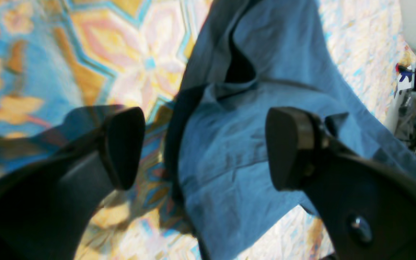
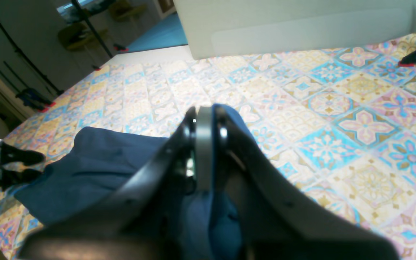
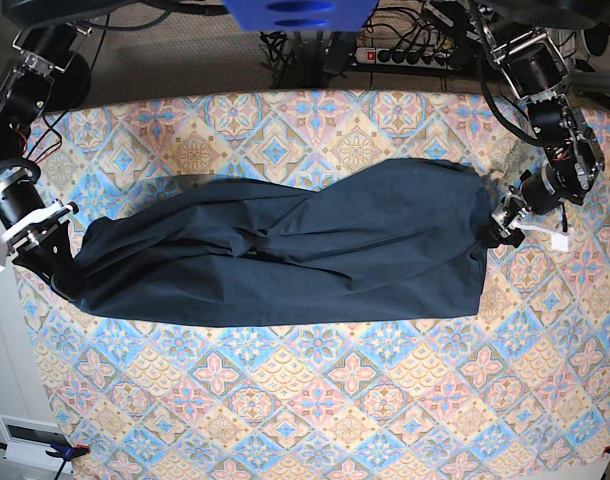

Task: Layout the t-shirt on the table in an organized manner, then fold the t-shirt properly
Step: 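Regrasp the shirt end with the left gripper, then lift the stretched shirt with both grippers and shake it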

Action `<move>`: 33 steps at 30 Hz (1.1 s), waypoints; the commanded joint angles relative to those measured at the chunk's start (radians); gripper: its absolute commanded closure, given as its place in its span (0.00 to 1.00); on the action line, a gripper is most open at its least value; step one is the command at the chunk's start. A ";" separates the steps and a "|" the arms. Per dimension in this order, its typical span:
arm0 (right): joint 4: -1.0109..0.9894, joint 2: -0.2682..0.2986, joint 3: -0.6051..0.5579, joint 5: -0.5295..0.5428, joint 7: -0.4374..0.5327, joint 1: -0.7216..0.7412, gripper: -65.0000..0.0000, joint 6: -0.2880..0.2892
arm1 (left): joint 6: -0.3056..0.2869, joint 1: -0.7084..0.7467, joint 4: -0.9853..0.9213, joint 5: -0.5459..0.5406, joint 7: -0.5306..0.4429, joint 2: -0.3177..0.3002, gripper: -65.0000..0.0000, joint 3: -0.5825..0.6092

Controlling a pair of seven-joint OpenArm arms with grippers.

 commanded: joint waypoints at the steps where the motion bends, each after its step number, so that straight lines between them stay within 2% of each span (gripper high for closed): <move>1: 0.019 0.020 0.007 0.025 0.032 0.012 1.00 0.006 | -0.006 -0.016 0.001 -0.022 -0.029 -0.022 0.24 0.017; 5: 0.019 0.020 0.007 0.025 0.032 0.012 1.00 0.006 | -0.006 -0.018 -0.007 -0.030 -0.052 -0.022 0.28 0.082; 8: 0.019 0.020 0.007 0.025 0.032 0.012 1.00 0.006 | -0.007 -0.018 0.004 -0.030 -0.052 -0.016 0.38 0.098; 13: 0.019 0.020 0.007 0.025 0.032 0.012 1.00 0.006 | -0.010 -0.013 0.044 -0.030 -0.051 -0.001 0.72 0.098; 17: 0.018 0.020 0.007 0.025 0.032 0.012 1.00 0.006 | -0.084 -0.013 0.045 -0.030 -0.049 -0.002 0.97 0.092; 18: 0.016 0.020 0.007 0.025 0.032 0.012 1.00 0.006 | -0.092 -0.013 0.045 -0.030 -0.049 -0.005 1.00 0.092; 20: 0.012 0.020 0.007 0.025 0.032 0.012 1.00 0.006 | -0.102 -0.013 0.045 -0.031 -0.049 -0.033 1.00 0.091; 23: 0.009 0.020 0.007 0.022 0.032 0.016 1.00 0.006 | -0.104 -0.015 0.047 -0.039 -0.051 -0.041 1.00 0.051; 26: 0.007 0.022 0.014 0.022 0.037 0.019 1.00 0.006 | -0.104 -0.015 0.088 -0.116 -0.038 -0.044 1.00 -0.063; 29: -0.014 0.023 0.017 0.022 0.038 0.045 1.00 0.006 | -0.104 -0.024 0.121 -0.206 0.037 -0.078 1.00 -0.170; 33: -0.037 0.026 0.057 0.022 0.034 0.052 1.00 0.006 | -0.104 -0.046 0.127 -0.289 0.047 -0.145 1.00 -0.179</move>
